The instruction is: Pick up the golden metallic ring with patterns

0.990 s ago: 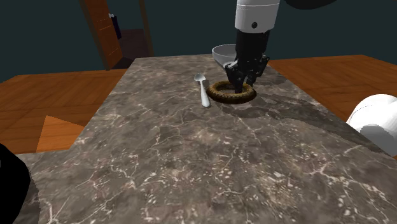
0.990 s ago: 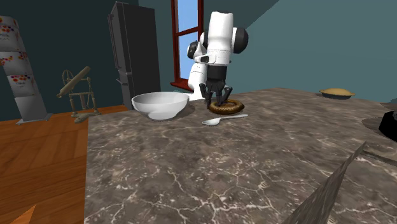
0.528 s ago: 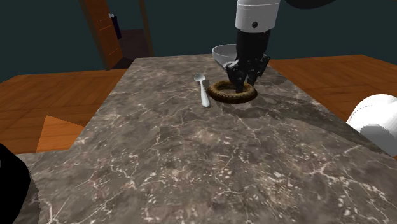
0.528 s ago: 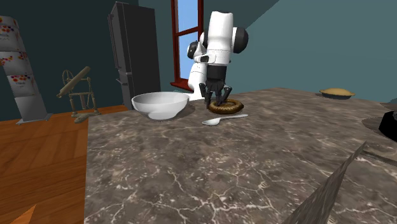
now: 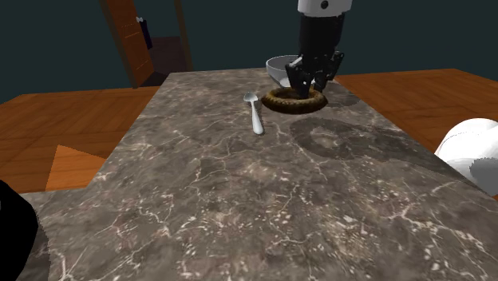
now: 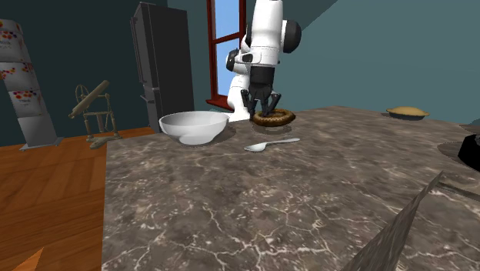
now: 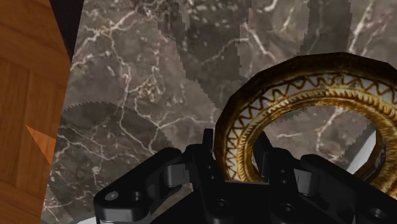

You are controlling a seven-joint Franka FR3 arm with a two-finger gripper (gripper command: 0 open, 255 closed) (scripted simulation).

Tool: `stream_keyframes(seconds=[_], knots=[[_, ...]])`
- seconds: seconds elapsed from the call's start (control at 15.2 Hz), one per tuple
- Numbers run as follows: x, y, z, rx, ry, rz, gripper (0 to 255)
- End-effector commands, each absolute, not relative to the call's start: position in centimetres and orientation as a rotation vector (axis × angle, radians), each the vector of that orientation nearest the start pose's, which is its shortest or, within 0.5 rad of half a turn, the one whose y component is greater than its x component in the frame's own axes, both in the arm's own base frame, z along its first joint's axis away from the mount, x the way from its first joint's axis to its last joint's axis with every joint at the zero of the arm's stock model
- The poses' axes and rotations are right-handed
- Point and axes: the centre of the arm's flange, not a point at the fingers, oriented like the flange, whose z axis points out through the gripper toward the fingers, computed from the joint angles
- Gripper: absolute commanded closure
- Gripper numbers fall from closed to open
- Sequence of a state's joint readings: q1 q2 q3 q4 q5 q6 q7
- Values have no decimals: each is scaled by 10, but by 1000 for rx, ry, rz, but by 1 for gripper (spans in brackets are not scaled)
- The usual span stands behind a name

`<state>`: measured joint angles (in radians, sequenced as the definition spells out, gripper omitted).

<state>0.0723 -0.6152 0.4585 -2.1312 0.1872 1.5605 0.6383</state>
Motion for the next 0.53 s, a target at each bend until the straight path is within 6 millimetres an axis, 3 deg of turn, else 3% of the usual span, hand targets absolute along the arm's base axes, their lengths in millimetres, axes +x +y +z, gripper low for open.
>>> stream_keyframes(seconds=[0.0, 0.33, 0.46], knots=[[294, 246, 619, -3192, 292, -51, 255], [294, 246, 646, -3192, 292, -51, 255], [294, 246, 646, -3192, 292, -51, 255]])
